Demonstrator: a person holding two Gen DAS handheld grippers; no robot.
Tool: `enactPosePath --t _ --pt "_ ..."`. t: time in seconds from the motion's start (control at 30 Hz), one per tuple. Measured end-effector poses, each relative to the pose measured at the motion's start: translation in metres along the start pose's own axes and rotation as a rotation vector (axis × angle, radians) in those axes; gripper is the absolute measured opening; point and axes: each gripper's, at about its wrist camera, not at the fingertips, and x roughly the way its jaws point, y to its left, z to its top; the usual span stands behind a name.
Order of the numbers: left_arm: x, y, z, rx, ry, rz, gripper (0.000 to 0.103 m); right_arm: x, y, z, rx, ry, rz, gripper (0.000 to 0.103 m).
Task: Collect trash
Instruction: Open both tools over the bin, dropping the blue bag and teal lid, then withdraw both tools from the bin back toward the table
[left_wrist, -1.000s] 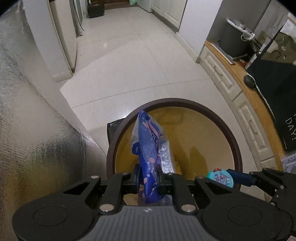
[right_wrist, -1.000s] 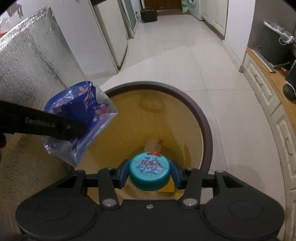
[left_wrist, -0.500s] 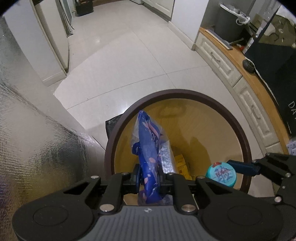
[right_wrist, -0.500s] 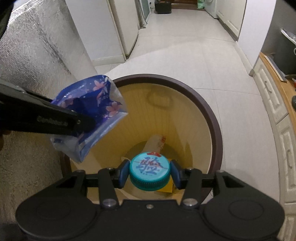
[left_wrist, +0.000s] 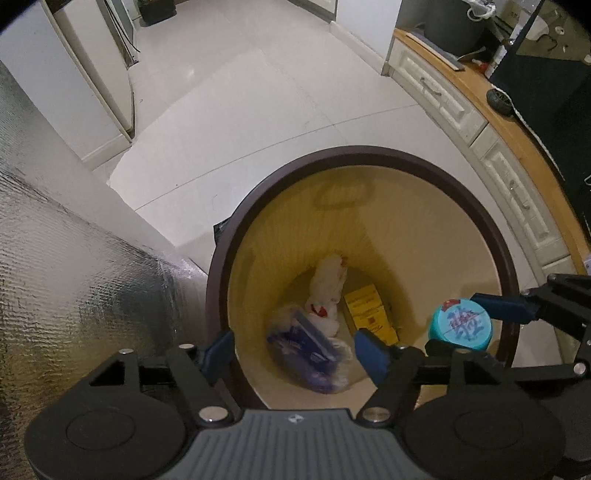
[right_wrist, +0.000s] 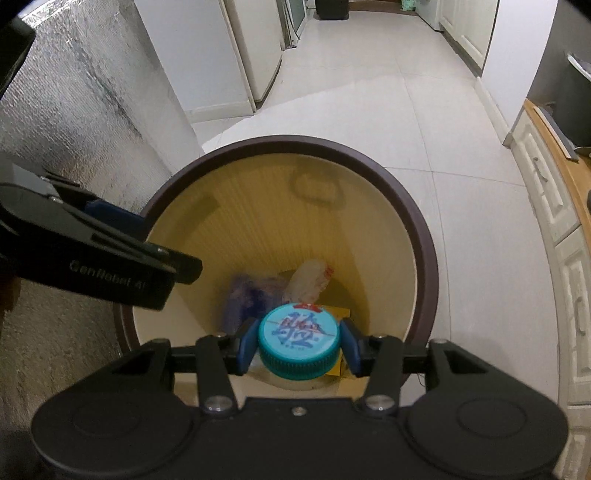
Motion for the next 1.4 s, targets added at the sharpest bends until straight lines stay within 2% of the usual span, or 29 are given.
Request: enactPosePath --t 0.2,0.37,0.43,0.5,0.77,1.03,1.2,1.4 --pt "0.0 0.004 -0.002 0.0 0.012 0.01 0.082 0.003 0.007 0.006 -0.043 0.019 -0.008 0.049" --pt "-0.002 0.004 -0.004 -0.018 0.01 0.003 0.09 0.002 0.013 0.006 -0.08 0.035 0.02 0.05" --pt "-0.003 0.002 -0.005 -0.023 0.011 -0.004 0.092 0.001 0.014 0.006 -0.085 0.04 0.029 0.062" --pt "-0.005 0.001 -0.006 -0.021 0.011 -0.003 0.094 -0.001 0.015 0.005 -0.093 0.046 0.033 0.067" --pt "-0.01 0.002 -0.014 -0.048 0.018 0.007 0.1 -0.008 0.012 -0.001 -0.097 0.054 0.017 0.078" --pt "-0.019 0.007 -0.024 -0.078 0.019 0.016 0.103 -0.023 0.015 -0.006 -0.107 0.025 0.01 0.096" --pt "-0.03 0.006 -0.03 -0.059 0.005 0.021 0.103 -0.033 0.015 -0.009 -0.115 0.01 -0.004 0.103" --pt "-0.042 0.004 -0.041 -0.039 -0.007 0.043 0.103 -0.046 0.012 -0.016 -0.108 -0.003 -0.021 0.103"
